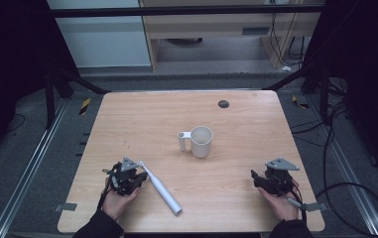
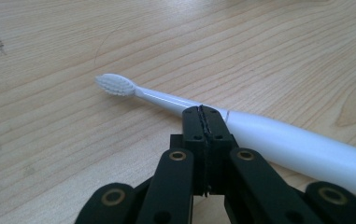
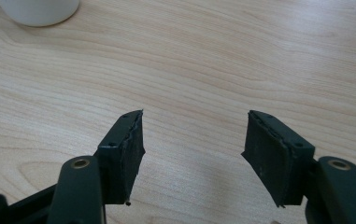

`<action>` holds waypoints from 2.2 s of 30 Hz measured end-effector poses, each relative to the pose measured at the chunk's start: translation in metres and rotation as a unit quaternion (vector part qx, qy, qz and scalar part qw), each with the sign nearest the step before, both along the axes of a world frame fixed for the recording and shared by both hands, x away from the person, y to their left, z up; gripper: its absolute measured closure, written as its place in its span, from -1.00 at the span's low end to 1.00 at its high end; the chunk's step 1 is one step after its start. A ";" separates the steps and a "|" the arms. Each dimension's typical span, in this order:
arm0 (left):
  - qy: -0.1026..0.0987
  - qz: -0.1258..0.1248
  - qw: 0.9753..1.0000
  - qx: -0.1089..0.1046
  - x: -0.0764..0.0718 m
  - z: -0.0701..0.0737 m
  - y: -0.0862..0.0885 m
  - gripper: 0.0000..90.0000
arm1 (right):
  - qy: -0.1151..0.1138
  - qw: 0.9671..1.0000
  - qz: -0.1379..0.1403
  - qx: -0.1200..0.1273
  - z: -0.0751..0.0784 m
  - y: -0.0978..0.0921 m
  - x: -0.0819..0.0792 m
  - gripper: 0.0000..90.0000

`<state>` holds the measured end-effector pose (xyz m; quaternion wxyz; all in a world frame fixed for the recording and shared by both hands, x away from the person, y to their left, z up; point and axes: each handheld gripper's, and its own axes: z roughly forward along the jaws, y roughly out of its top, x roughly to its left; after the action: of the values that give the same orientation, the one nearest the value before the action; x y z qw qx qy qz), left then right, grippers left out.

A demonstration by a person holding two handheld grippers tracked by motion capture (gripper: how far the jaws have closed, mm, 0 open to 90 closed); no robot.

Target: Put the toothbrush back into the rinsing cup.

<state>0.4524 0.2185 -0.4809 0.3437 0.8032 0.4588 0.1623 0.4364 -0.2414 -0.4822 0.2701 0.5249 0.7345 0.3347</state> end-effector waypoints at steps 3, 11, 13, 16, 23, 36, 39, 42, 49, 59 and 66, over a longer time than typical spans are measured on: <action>0.000 0.001 1.000 0.003 0.002 -0.001 -0.002 0.98 | 0.001 1.000 0.001 -0.002 0.000 0.000 0.000 -0.17; 0.000 0.002 1.000 0.007 0.008 -0.003 -0.006 0.98 | 0.001 1.000 0.002 -0.002 0.000 0.000 0.001 -0.18; 0.000 0.001 1.000 0.009 0.009 -0.003 -0.006 0.98 | 0.002 1.000 0.002 -0.003 -0.001 0.000 0.001 -0.18; -0.001 0.001 1.000 0.012 0.012 -0.004 -0.008 0.98 | 0.002 1.000 0.002 -0.004 -0.001 0.001 0.001 -0.18; -0.001 -0.001 1.000 0.010 0.016 -0.006 -0.013 0.98 | 0.003 1.000 0.002 -0.003 -0.001 0.001 0.001 -0.18; 0.001 -0.005 1.000 0.010 0.021 -0.007 -0.018 0.98 | 0.003 1.000 0.004 -0.007 -0.002 0.001 0.002 -0.18; 0.000 -0.008 1.000 0.010 0.022 -0.007 -0.020 0.98 | 0.005 1.000 0.004 -0.005 -0.002 0.001 0.002 -0.18; 0.000 -0.012 1.000 0.012 0.023 -0.007 -0.023 0.98 | 0.005 1.000 0.004 -0.005 -0.002 0.001 0.002 -0.18; -0.001 -0.016 1.000 0.011 0.025 -0.007 -0.026 0.98 | 0.007 1.000 0.005 -0.003 -0.002 0.002 0.003 -0.18; -0.009 -0.023 1.000 0.002 0.023 -0.002 -0.027 0.98 | 0.007 1.000 0.005 -0.005 -0.002 0.001 0.002 -0.18; -0.020 -0.036 0.999 -0.018 0.009 0.012 -0.025 0.98 | 0.005 1.000 -0.001 0.000 -0.001 -0.002 0.000 -0.18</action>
<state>0.4611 0.1931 -0.4686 0.3731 0.8091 0.4257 0.1580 0.4363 -0.2437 -0.4836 0.2669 0.5275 0.7351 0.3319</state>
